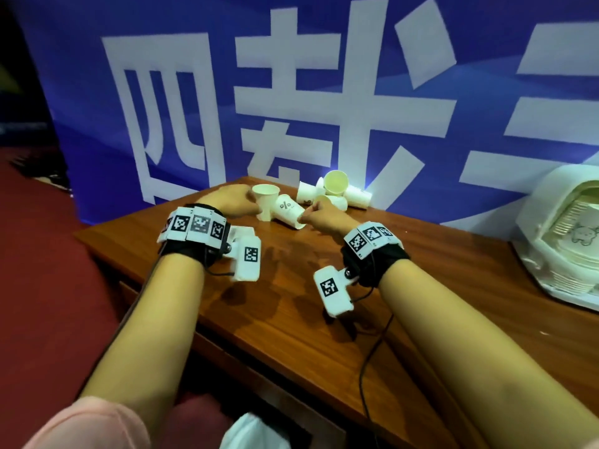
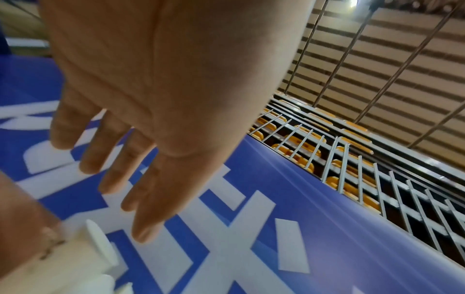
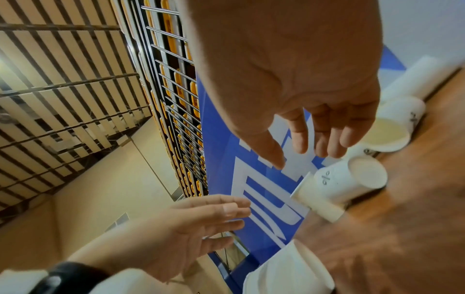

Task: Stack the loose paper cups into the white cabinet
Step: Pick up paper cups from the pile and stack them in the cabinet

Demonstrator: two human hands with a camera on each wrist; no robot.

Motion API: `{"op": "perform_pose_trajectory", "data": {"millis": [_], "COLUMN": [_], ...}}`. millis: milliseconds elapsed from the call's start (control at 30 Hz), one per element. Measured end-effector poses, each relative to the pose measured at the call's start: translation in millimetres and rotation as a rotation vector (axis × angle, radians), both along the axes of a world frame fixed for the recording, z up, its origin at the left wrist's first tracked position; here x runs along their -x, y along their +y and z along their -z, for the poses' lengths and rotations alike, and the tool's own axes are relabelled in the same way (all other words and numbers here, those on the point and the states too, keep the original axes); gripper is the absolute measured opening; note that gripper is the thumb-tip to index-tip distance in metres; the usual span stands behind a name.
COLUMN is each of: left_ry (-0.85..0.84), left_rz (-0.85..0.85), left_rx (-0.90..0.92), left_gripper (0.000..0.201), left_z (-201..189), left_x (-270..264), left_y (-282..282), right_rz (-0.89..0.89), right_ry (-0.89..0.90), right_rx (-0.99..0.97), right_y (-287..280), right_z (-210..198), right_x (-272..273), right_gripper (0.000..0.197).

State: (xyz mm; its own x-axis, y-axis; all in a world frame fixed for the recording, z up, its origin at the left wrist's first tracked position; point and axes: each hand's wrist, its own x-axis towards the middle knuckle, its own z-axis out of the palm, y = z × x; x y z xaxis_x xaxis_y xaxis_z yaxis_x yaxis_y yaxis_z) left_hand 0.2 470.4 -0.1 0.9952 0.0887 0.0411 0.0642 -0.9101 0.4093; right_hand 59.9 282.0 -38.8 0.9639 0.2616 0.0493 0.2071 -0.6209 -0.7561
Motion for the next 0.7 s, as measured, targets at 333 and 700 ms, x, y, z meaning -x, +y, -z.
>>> {"op": "perform_pose_trajectory", "data": {"millis": [333, 700], "left_ry": [0.181, 0.275], "left_rz": [0.011, 0.117], "left_rx": [-0.062, -0.145], "left_gripper": [0.074, 0.058], "left_z": [38, 57], "left_x": [-20, -27], "left_y": [56, 48], "right_rz": [-0.034, -0.037], "right_ry": [0.598, 0.790], "right_rx": [-0.174, -0.375], "right_y": [75, 80], "right_z": [30, 37], "right_x": [0, 6], "right_gripper": [0.050, 0.038]}}
